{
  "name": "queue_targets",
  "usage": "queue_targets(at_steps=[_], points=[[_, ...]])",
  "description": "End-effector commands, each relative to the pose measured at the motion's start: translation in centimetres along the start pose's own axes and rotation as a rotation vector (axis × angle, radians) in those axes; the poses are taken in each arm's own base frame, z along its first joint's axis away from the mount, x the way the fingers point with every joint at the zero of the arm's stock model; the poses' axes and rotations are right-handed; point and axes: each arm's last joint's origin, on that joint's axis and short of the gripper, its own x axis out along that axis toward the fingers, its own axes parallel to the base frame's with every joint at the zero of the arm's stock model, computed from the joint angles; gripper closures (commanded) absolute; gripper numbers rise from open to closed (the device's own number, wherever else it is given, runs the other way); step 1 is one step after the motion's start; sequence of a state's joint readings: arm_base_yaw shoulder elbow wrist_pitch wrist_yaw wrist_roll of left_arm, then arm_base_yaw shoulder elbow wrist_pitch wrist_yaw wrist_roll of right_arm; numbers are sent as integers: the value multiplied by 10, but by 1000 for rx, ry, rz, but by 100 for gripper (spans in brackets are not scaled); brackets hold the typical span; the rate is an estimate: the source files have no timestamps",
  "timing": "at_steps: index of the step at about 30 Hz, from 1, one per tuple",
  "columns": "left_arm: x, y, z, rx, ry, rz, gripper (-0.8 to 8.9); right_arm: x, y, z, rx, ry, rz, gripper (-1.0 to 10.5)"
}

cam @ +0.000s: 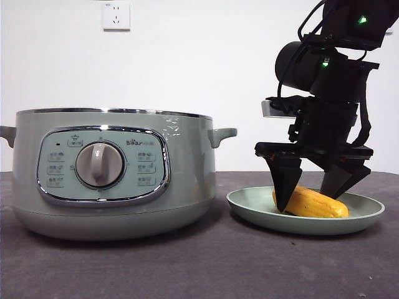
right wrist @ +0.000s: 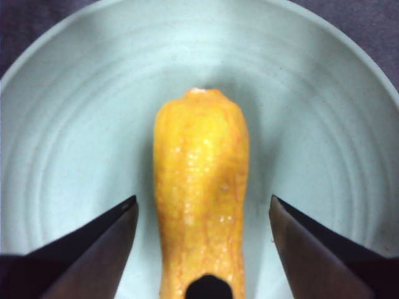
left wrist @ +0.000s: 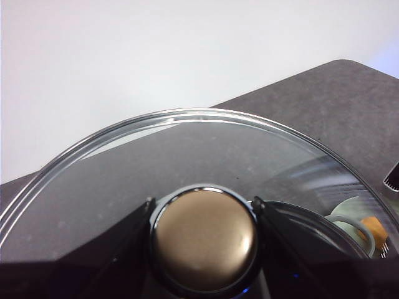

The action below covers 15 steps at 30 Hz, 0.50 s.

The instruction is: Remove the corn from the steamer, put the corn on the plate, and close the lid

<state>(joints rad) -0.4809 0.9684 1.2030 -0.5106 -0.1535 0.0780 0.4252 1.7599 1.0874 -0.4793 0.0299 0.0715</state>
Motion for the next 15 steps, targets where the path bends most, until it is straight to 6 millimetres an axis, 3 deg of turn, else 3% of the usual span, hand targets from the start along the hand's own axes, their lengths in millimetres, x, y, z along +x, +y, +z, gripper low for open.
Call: queue_targets(at_steps=[1, 8, 15], points=[[-6, 1, 9, -14, -67, 2, 822, -12, -1, 0, 11, -33, 0, 592], [17, -4, 3, -14, 5, -58, 822, -64, -2, 2, 15, -151, 8, 599], [63, -15, -11, -21, 126, -122, 822, -129, -5, -6, 20, -336, 22, 599]])
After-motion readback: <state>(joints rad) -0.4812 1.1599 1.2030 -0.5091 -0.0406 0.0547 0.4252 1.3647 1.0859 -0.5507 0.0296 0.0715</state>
